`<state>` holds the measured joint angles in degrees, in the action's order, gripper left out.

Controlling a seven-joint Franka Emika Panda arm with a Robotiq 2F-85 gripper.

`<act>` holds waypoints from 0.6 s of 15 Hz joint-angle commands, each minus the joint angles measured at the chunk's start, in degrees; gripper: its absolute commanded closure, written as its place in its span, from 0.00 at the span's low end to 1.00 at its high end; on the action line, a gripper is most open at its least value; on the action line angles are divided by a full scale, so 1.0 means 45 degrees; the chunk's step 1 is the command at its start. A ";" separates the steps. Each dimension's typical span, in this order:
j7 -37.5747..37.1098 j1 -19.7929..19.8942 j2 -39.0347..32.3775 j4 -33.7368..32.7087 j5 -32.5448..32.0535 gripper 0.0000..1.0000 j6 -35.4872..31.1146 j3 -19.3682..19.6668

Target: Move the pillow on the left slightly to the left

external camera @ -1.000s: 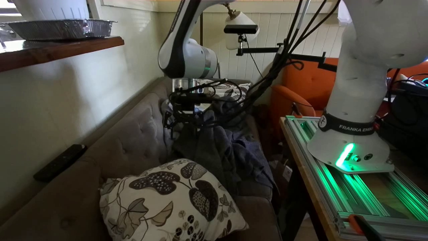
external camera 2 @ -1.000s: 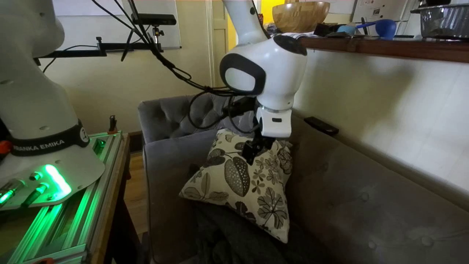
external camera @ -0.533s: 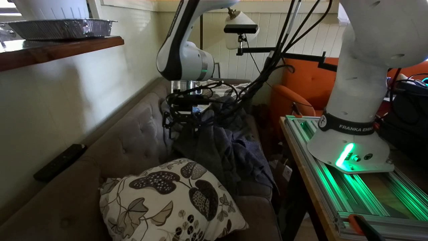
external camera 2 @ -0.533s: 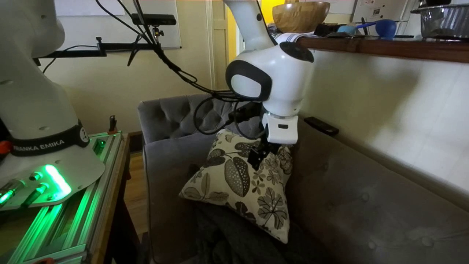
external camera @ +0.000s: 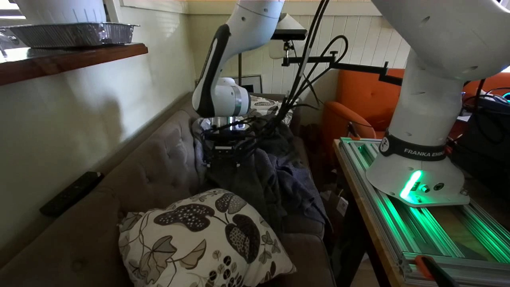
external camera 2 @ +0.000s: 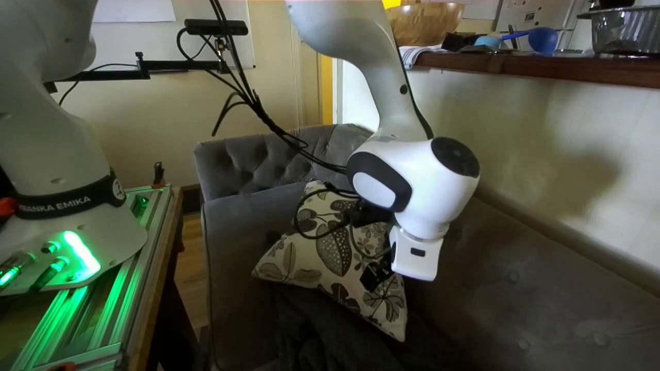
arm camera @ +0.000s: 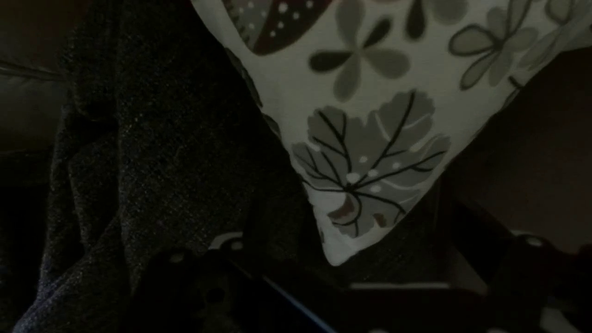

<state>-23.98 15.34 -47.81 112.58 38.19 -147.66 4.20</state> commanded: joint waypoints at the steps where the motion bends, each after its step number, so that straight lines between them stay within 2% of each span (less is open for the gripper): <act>1: -0.0373 0.0456 -0.1750 -0.1704 0.0332 0.00 0.1551 -0.0074; 5: -0.0482 0.0923 -0.3142 -0.3048 0.0918 0.00 0.2965 -0.0445; 9: 0.0196 0.1434 -0.4147 -0.4178 0.3198 0.00 0.2667 -0.1230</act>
<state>-24.99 19.66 -62.41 99.38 45.66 -135.96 1.30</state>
